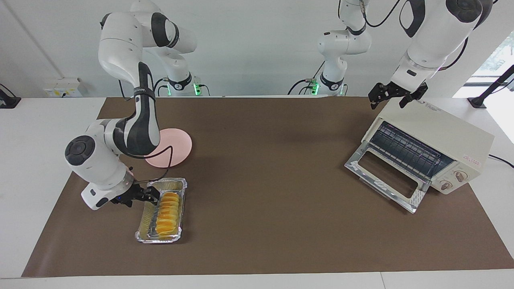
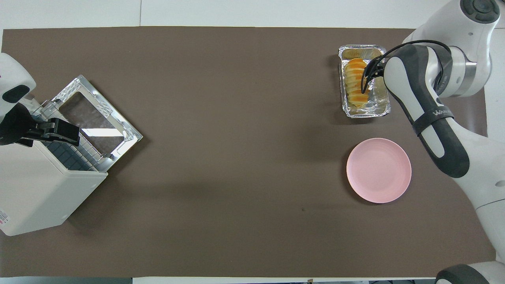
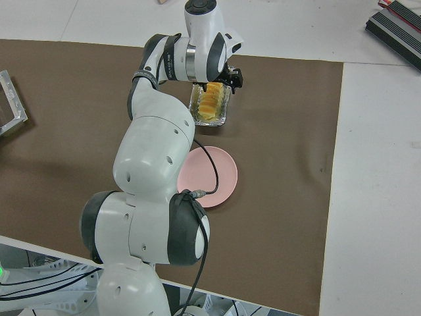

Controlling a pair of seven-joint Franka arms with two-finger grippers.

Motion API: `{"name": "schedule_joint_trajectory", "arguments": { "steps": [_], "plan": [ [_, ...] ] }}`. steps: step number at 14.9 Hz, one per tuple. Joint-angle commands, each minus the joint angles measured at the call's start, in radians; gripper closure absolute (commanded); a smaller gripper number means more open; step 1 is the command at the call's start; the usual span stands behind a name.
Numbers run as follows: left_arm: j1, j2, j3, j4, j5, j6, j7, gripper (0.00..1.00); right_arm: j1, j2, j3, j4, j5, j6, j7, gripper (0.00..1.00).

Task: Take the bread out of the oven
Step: 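Lower the right gripper into the tray and grasp the bread slices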

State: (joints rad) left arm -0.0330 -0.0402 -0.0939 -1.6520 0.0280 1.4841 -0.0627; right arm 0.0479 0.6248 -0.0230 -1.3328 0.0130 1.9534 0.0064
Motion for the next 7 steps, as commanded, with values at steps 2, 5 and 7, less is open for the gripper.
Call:
{"name": "schedule_joint_trajectory", "arguments": {
  "steps": [2,5,7],
  "plan": [
    [0.011,-0.024,-0.003,-0.022,-0.017,-0.004,0.007,0.00,0.035,0.030,0.002,0.018,-0.045,0.028,0.061,0.00],
    [0.011,-0.024,-0.003,-0.022,-0.017,-0.004,0.007,0.00,0.067,0.039,0.002,0.007,-0.094,0.065,0.089,0.00],
    [0.011,-0.024,-0.003,-0.022,-0.017,-0.004,0.007,0.00,0.064,0.038,0.002,-0.023,-0.107,0.113,0.089,0.00]
  ]
}}
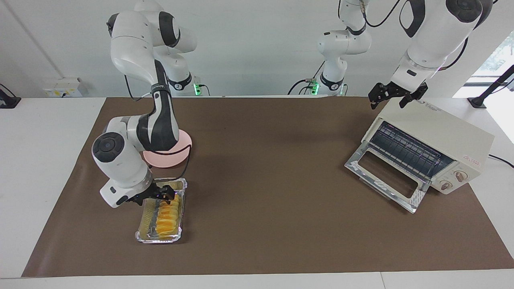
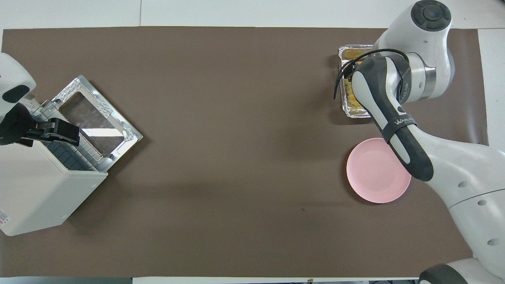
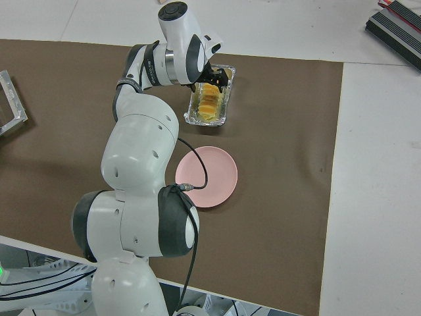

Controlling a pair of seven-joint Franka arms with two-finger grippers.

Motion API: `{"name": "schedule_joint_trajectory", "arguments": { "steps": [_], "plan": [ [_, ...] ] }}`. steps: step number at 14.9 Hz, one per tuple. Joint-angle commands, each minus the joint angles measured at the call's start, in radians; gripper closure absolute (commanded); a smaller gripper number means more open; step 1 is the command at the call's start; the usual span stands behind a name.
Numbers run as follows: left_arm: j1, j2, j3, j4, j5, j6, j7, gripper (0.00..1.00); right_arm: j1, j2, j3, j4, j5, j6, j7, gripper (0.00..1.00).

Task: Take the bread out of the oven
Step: 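Lower the right gripper into the tray and grasp the bread slices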

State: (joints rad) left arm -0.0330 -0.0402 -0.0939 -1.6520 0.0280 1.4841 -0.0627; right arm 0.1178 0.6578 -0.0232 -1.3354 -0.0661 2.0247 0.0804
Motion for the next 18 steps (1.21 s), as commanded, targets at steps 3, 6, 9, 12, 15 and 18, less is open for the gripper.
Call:
{"name": "schedule_joint_trajectory", "arguments": {
  "steps": [3,6,9,12,15,18],
  "plan": [
    [0.011,-0.026,-0.003,-0.022,-0.017,-0.004,0.007,0.00,-0.007,0.003,0.002,-0.068,-0.029,0.098,0.015,0.00],
    [0.011,-0.026,-0.003,-0.022,-0.017,-0.004,0.007,0.00,-0.010,0.005,0.002,-0.088,-0.029,0.140,0.013,0.00],
    [0.011,-0.026,-0.003,-0.022,-0.017,-0.004,0.007,0.00,-0.017,0.003,0.003,-0.113,-0.011,0.207,0.012,0.14],
    [0.011,-0.024,-0.003,-0.022,-0.017,-0.004,0.007,0.00,-0.017,0.003,0.003,-0.110,0.014,0.206,0.019,1.00],
    [0.011,-0.024,-0.003,-0.022,-0.017,-0.004,0.007,0.00,-0.006,-0.003,0.003,-0.102,0.023,0.195,0.051,1.00],
    [0.011,-0.024,-0.003,-0.022,-0.017,-0.004,0.007,0.00,-0.016,-0.013,0.005,-0.093,0.022,0.152,0.048,1.00]
  ]
}}
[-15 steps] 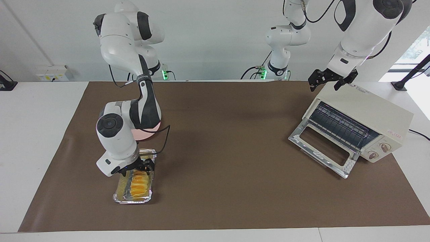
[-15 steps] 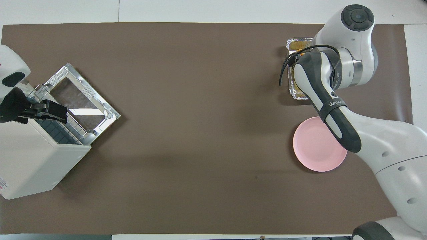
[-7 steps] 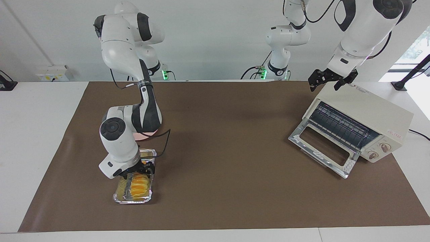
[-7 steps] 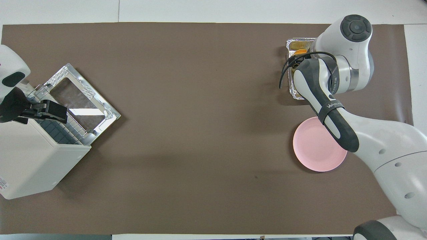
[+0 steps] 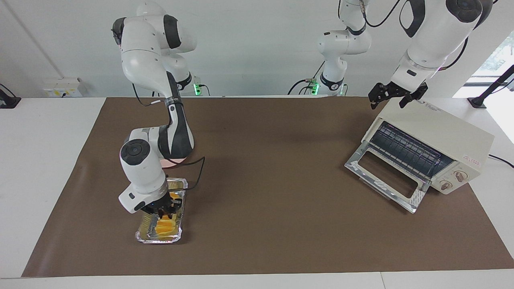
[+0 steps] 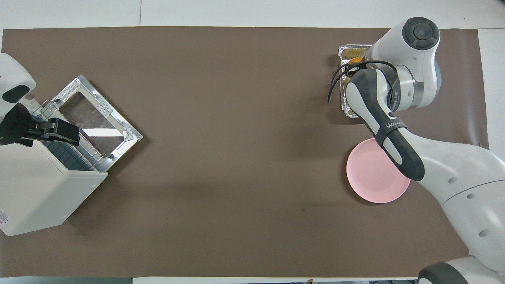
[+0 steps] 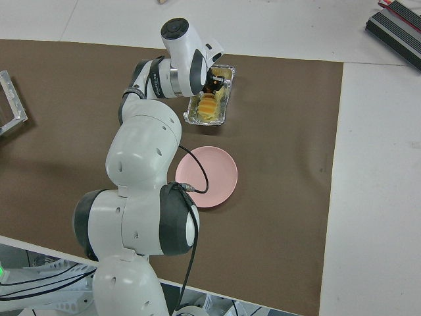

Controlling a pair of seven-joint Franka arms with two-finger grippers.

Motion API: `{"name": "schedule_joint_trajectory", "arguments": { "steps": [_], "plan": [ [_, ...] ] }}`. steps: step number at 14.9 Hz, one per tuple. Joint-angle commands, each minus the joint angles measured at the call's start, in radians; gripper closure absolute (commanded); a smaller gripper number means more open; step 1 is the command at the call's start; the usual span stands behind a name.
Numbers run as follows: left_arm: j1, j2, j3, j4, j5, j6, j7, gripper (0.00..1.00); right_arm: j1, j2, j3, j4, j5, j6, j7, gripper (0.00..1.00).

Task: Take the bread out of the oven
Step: 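Lower the right gripper into the tray and grasp the bread slices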

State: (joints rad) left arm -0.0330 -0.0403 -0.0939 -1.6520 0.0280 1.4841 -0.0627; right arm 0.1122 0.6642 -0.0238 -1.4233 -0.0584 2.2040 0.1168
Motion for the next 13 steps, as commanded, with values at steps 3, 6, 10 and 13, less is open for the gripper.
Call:
{"name": "schedule_joint_trajectory", "arguments": {
  "steps": [3,6,10,13],
  "plan": [
    [0.011,-0.026,-0.003,-0.022,-0.017,-0.004,0.007,0.00,-0.011,-0.043,0.005,-0.003,0.014,-0.079,0.012,1.00],
    [0.011,-0.024,-0.003,-0.022,-0.017,-0.004,0.007,0.00,-0.016,-0.083,0.005,-0.002,0.015,-0.151,0.006,1.00],
    [0.011,-0.024,-0.003,-0.022,-0.017,-0.004,0.007,0.00,-0.023,-0.201,0.005,-0.022,0.015,-0.298,0.004,1.00],
    [0.011,-0.024,-0.003,-0.022,-0.017,-0.004,0.007,0.00,-0.022,-0.364,0.007,-0.182,0.029,-0.325,0.009,1.00]
  ]
}}
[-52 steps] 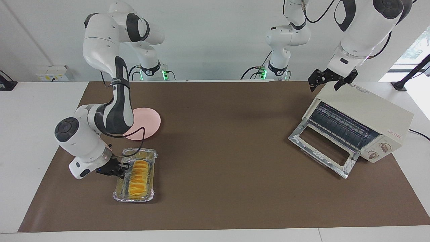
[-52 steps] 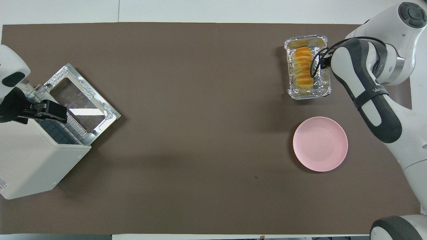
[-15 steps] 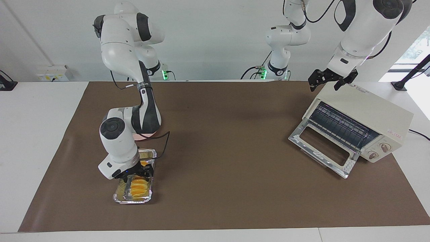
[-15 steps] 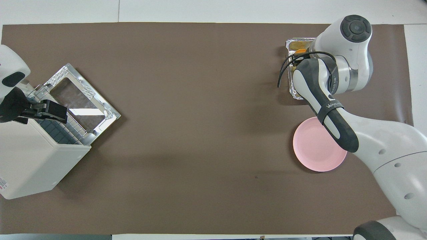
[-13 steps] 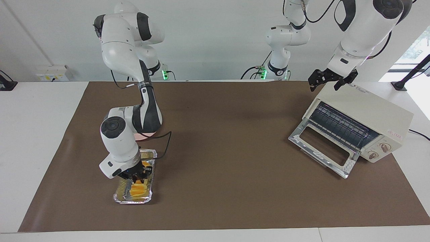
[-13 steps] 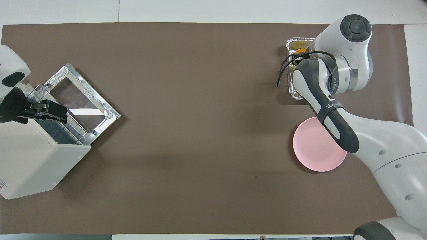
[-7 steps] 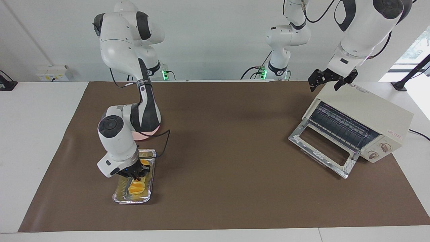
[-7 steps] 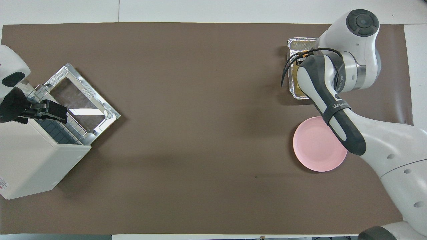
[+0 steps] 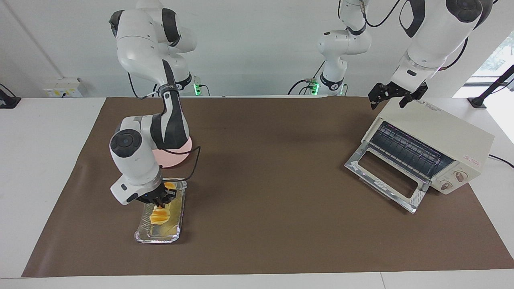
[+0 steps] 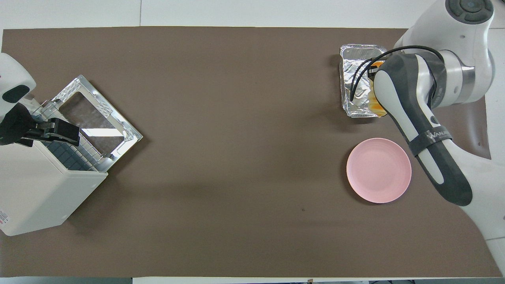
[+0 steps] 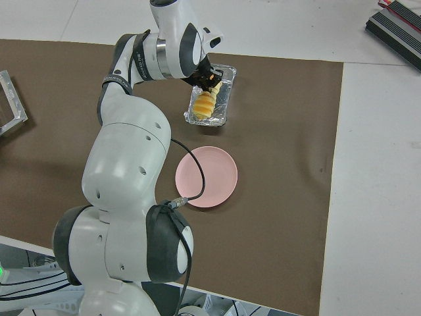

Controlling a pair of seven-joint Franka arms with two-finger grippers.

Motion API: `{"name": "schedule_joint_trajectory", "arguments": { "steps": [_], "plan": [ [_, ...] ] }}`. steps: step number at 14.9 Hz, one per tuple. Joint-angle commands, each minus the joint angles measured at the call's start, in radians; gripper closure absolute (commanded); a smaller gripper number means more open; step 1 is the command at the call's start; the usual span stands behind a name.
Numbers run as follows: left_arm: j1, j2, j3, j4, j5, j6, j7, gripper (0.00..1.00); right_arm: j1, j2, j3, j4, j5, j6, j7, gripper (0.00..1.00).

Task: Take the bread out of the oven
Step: 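Lift the bread out of the tray toward the pink plate, then lower the bread onto the pink plate and open the right gripper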

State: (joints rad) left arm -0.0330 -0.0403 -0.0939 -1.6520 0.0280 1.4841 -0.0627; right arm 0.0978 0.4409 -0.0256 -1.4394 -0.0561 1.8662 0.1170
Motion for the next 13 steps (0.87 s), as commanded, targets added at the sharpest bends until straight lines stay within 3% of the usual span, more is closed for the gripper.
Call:
{"name": "schedule_joint_trajectory", "arguments": {
  "steps": [1,5,8,10,13],
  "plan": [
    [0.011,-0.026,-0.003,-0.022,-0.017,-0.004,0.007,0.00,-0.007,-0.210,0.009,-0.247,0.051,0.028,0.007,1.00],
    [0.011,-0.026,-0.003,-0.022,-0.017,-0.004,0.007,0.00,0.002,-0.479,0.009,-0.650,0.059,0.218,0.006,1.00],
    [0.011,-0.026,-0.003,-0.022,-0.017,-0.004,0.007,0.00,0.005,-0.622,0.009,-0.936,0.059,0.416,0.007,1.00],
    [0.011,-0.024,-0.003,-0.022,-0.017,-0.004,0.007,0.00,0.006,-0.663,0.009,-1.057,0.059,0.534,0.006,1.00],
    [0.011,-0.024,-0.003,-0.022,-0.017,-0.004,0.007,0.00,0.007,-0.650,0.009,-1.136,0.059,0.649,0.004,1.00]
  ]
}}
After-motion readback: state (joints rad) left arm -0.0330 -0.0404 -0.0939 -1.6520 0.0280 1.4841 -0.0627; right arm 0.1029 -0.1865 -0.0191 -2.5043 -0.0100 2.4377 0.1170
